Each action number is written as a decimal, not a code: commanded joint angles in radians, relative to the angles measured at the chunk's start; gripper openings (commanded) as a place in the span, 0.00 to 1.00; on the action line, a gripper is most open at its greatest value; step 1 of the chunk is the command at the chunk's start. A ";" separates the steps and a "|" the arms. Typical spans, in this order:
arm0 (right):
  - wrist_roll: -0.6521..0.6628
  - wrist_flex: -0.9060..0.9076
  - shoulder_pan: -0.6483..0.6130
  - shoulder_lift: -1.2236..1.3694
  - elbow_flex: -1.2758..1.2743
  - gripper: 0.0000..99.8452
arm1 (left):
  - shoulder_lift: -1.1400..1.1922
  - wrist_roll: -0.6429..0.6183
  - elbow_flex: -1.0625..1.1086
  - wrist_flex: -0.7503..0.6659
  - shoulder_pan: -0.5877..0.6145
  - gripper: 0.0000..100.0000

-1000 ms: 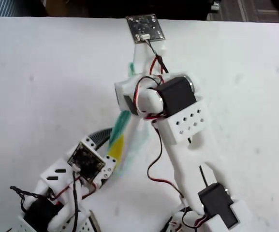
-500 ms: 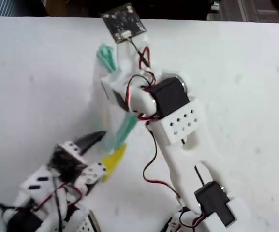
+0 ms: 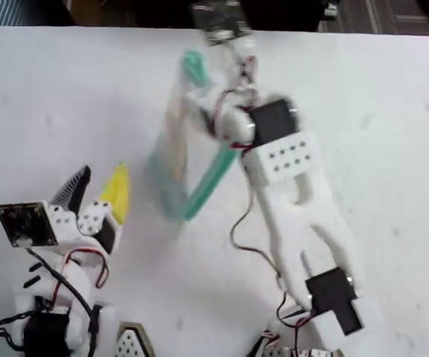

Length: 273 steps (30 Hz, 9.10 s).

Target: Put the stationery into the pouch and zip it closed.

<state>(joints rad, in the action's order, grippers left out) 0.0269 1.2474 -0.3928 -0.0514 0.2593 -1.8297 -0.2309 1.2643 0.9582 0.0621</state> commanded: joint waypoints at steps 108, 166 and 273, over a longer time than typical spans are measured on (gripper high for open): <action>0.017 0.217 0.156 -1.234 -0.575 0.02 | 0.232 0.546 -0.494 0.313 0.036 0.02; 0.157 -0.639 0.360 -1.748 -1.950 0.02 | 0.007 0.407 0.428 0.018 0.041 0.02; 0.015 0.021 0.292 -1.750 -1.950 0.02 | 0.008 0.473 0.428 0.325 0.005 0.02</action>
<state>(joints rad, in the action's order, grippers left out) 0.0529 1.2643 -0.0951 -1.7960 -1.6817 -1.8144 0.2355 1.6955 1.2804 0.0852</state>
